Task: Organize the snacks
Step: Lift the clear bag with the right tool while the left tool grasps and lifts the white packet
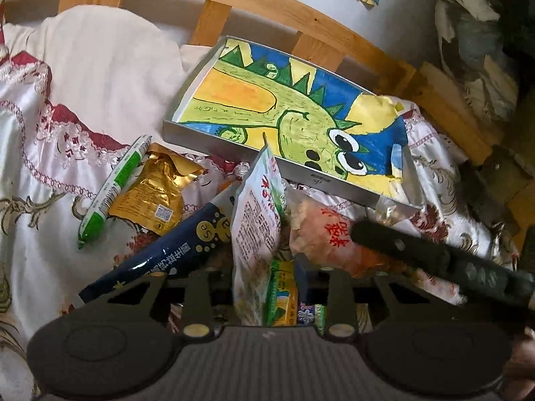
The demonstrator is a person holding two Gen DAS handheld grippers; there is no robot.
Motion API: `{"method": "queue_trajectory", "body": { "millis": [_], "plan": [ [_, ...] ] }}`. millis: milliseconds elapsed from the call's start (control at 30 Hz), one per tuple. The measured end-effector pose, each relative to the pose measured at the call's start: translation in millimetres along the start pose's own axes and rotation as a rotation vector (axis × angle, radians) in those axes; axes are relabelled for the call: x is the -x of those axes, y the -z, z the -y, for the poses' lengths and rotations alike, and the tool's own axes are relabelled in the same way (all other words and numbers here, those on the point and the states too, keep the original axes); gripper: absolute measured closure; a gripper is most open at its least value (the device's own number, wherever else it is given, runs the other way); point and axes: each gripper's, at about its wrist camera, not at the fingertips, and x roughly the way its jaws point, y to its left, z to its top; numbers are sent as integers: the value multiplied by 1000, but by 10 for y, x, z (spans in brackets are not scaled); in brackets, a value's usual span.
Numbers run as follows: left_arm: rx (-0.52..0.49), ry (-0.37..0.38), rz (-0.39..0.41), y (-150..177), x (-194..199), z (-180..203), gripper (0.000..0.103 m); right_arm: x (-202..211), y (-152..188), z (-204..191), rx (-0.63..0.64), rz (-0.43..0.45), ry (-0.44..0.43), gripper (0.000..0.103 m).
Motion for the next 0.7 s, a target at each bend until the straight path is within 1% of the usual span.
{"method": "queue_trajectory", "body": {
  "millis": [133,267,367,400,433,500,567,600,633,667,700],
  "plan": [
    [-38,-38,-1,18,-13,32,74,-224,-33,-45,27,-23,18,26],
    [-60,-42,1,5,-47,51,75,-331,26,-103,77,-59,30,30],
    [-54,-36,9,-34,-82,48,75,-332,63,-137,113,-67,48,43],
    [-50,-37,17,-46,-89,45,75,-333,71,-129,116,-72,51,55],
    [-46,-34,26,-62,-97,45,75,-338,77,-116,114,-80,56,58],
    [-43,-34,36,-93,-114,46,75,-329,92,-105,112,-87,50,60],
    [-48,-37,50,-124,-126,60,76,-303,115,-137,131,-85,53,66],
    [-50,-44,52,-133,-143,75,79,-291,124,-152,141,-86,54,67],
    [-53,-55,51,-140,-156,89,88,-281,129,-154,144,-88,52,67],
    [-57,-76,53,-141,-171,103,91,-273,138,-154,147,-89,51,68],
    [-58,-93,56,-135,-180,112,91,-269,140,-156,149,-89,50,68]
  ]
}}
